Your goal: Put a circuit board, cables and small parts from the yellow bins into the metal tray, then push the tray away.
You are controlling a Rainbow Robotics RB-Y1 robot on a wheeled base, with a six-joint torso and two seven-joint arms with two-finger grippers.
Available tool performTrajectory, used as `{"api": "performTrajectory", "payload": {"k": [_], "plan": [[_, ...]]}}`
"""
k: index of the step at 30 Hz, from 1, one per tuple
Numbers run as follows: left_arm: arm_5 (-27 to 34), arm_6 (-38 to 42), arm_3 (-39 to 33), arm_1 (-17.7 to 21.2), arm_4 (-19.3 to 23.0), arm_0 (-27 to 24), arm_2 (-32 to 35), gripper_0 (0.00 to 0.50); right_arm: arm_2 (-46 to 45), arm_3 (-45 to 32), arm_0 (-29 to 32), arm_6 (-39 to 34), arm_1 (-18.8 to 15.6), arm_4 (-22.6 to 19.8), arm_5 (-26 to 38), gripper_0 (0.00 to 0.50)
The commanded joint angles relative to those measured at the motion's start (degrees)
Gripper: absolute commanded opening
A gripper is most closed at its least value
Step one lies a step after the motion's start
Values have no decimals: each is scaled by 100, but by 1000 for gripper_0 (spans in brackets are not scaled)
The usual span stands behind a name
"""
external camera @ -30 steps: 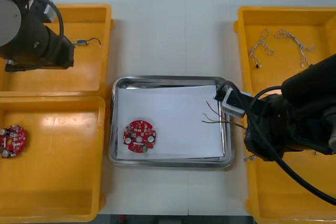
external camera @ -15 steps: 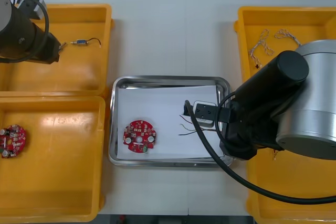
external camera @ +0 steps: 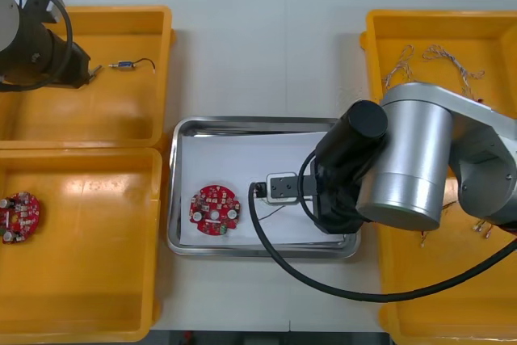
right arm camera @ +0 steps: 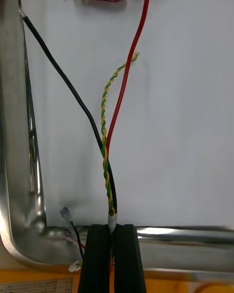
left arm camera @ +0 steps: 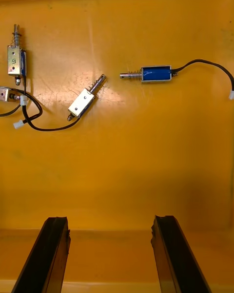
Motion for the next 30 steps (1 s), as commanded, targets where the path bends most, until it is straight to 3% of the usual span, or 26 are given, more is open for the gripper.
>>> {"api": "performTrajectory", "payload": {"k": [1,7,23,24,26,27,28,29,30], "plan": [[-185,-208,50,206,-87,52,234,500,467,184,-319,168,239,143,-227,0],[-624,-314,375,180,-78,52,234,500,784,457,-354,212,397,248,-429,0],[-633,-419,657,153,-193,52,383,497,959,1151,-354,344,827,301,-614,0],[-633,-428,736,153,-184,43,418,500,959,1160,-354,352,836,301,-605,26],[-615,-428,841,153,-201,43,498,498,959,1160,-354,344,836,310,-605,132],[-580,-428,920,136,-254,43,594,500,968,1160,-354,352,836,310,-605,240],[-563,-437,964,127,-298,43,647,499,959,1160,-354,352,836,319,-605,294],[-519,-437,1026,100,-412,43,752,498,959,1160,-363,352,836,336,-605,294],[-510,-428,1035,100,-456,43,788,500,959,1151,-363,352,836,345,-605,402]]}}
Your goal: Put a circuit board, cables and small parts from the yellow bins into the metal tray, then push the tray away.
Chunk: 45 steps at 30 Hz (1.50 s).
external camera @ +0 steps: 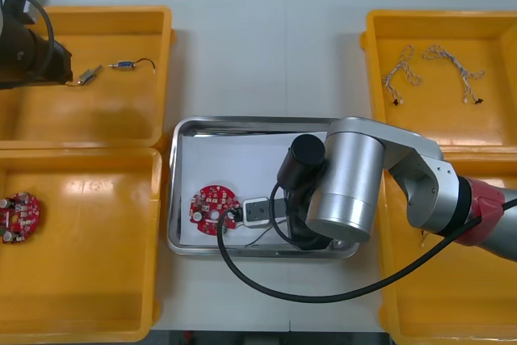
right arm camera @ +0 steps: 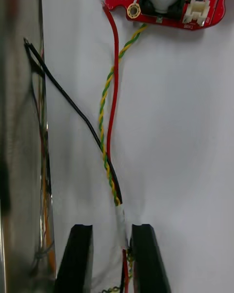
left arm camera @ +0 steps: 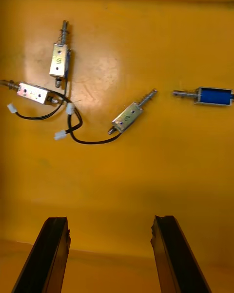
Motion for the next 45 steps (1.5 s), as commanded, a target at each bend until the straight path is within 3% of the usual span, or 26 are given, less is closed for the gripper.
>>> {"api": "performTrajectory", "payload": {"k": [1,2,13,23,29,37,45], "plan": [[123,-394,184,83,-480,42,573,500,77,-61,-202,168,111,78,-51,484],[149,-385,254,83,-516,42,661,498,60,-61,-211,150,102,60,-42,500],[413,-218,553,57,-516,42,1593,499,-362,-378,-202,98,-38,-151,265,500],[474,775,553,30,-533,-19,1584,500,-1426,-668,-193,-113,-56,-793,1109,500],[334,1698,553,-5,-498,-81,1347,498,-1909,-1046,-185,-1036,-188,-960,1548,500],[-299,2981,553,-119,-401,-142,881,500,-2858,-1547,176,-2275,-319,-1074,2199,500],[-835,3966,597,-137,-225,-169,556,500,-3684,-2171,703,-3409,-592,-1206,2353,500]]}}
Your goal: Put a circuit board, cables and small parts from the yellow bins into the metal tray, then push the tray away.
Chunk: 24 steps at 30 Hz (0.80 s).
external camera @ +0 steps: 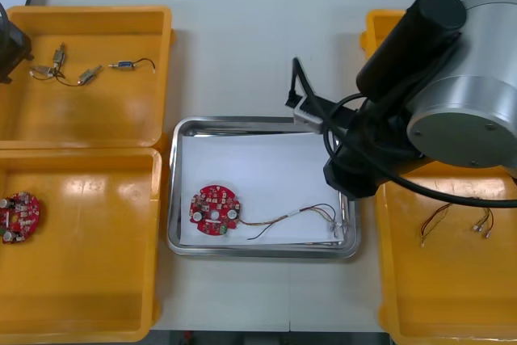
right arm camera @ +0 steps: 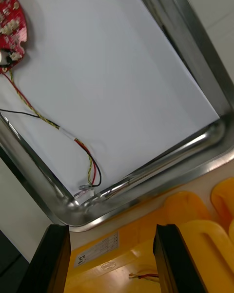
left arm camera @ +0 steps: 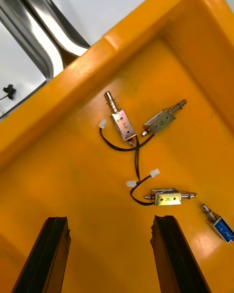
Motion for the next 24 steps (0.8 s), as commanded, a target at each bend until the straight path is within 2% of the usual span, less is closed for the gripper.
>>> {"api": "performTrajectory", "payload": {"k": [1,4,11,24], "plan": [[-356,500,12,-90,138,-174,-220,500,-642,-544,441,-477,-328,-115,34,500],[-550,738,188,-90,182,-279,-335,500,-1038,-773,731,-802,-398,-159,34,500],[-945,676,926,-134,226,-596,-343,500,-1864,-1080,1267,-1356,-592,-352,34,500],[-1007,659,1541,-134,6,-974,-405,500,-3077,-1133,2119,-1523,-917,-537,34,500]]}}
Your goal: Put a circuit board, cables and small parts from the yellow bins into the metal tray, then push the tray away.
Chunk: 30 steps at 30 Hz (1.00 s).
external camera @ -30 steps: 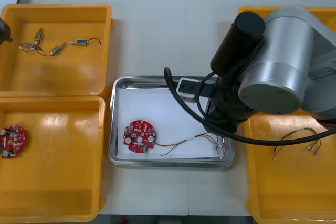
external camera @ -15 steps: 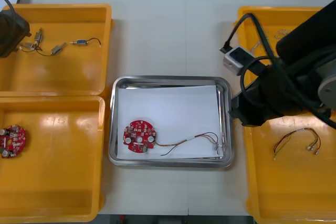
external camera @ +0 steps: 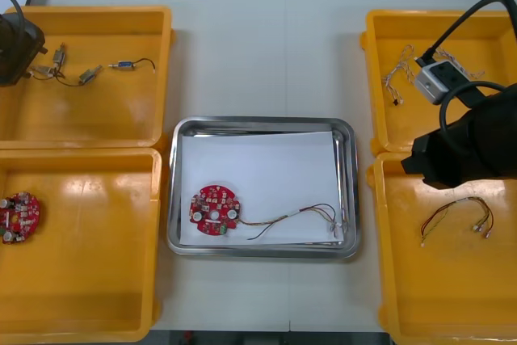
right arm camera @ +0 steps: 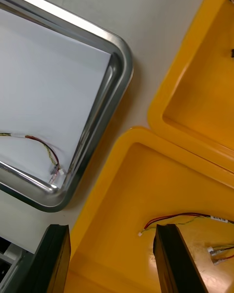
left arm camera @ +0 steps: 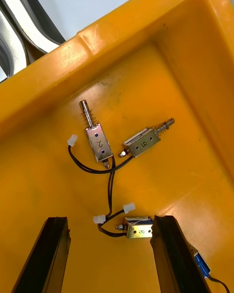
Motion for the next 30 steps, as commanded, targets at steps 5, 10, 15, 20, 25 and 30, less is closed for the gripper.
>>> {"api": "performTrajectory", "payload": {"k": [5,10,15,20,25,30], "plan": [[-317,288,347,-67,-253,-431,-224,500,-988,-167,578,-338,-377,-172,17,500],[-449,280,681,-120,-385,-563,-277,500,-1340,18,684,-356,-420,-216,17,500],[-510,280,716,-173,-464,-563,-312,451,-1559,246,675,-277,-438,-190,17,500],[-502,271,716,-296,-552,-563,-312,429,-1621,422,622,-215,-517,-14,17,500],[-502,271,716,-480,-772,-563,-312,426,-1621,712,560,-127,-596,232,17,500],[-502,236,716,-577,-904,-554,-303,390,-1621,1178,350,31,-614,223,-111,500]]}}
